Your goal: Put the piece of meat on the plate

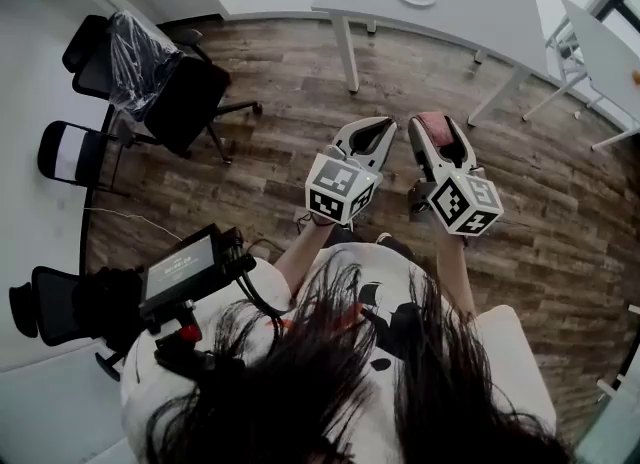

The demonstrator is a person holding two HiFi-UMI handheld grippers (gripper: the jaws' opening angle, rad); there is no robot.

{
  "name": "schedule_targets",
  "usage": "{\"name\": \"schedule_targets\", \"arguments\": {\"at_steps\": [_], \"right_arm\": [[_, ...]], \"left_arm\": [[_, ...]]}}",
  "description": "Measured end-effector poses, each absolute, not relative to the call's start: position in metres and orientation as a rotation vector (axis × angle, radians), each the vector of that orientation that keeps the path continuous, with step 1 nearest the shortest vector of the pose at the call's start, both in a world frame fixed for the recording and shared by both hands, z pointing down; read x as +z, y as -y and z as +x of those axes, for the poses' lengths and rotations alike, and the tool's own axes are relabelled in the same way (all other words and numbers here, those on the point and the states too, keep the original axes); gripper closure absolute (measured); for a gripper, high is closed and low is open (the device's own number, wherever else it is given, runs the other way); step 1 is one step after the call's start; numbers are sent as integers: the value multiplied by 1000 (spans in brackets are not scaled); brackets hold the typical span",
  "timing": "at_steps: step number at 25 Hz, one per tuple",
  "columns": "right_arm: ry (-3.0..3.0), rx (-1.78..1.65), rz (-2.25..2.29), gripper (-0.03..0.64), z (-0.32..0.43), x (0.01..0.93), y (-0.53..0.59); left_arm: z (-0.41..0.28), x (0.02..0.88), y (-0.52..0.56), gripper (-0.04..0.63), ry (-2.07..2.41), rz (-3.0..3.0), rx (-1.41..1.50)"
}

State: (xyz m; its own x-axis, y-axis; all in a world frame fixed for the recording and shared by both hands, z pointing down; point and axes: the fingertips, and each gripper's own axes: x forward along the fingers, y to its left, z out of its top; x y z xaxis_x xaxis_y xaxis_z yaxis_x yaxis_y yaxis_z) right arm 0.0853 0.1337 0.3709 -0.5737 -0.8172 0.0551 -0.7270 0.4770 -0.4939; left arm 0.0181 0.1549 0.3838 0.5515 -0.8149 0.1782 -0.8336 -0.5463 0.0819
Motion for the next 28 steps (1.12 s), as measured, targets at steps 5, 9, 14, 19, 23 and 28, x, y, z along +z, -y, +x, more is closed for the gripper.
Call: {"name": "schedule_targets", "arguments": {"at_steps": [5,9,14,19,23,28], "right_arm": [[-2537,-709,-1342,291,85,373,-134],[-2539,-712,-1343,291,86,374,-135],[-2541,-720,-1355,291,69,376,-128],[-2540,-733,-1373,291,47,378,-116],[-2531,-732,-1391,291,38,378,-110],[-2527,-740,-1424,291,9,375,-90]], "left_arm": [[17,385,-155,589,1406,2627,177],[19,385,-155,589,1403,2630,175],[2,386,-147,589,1391,2630,172],[-19,388,-135,589,1365,2630,178],[-28,387,-128,589,1355,2640,177],[-57,384,-106,589,1321,2641,171]]}}
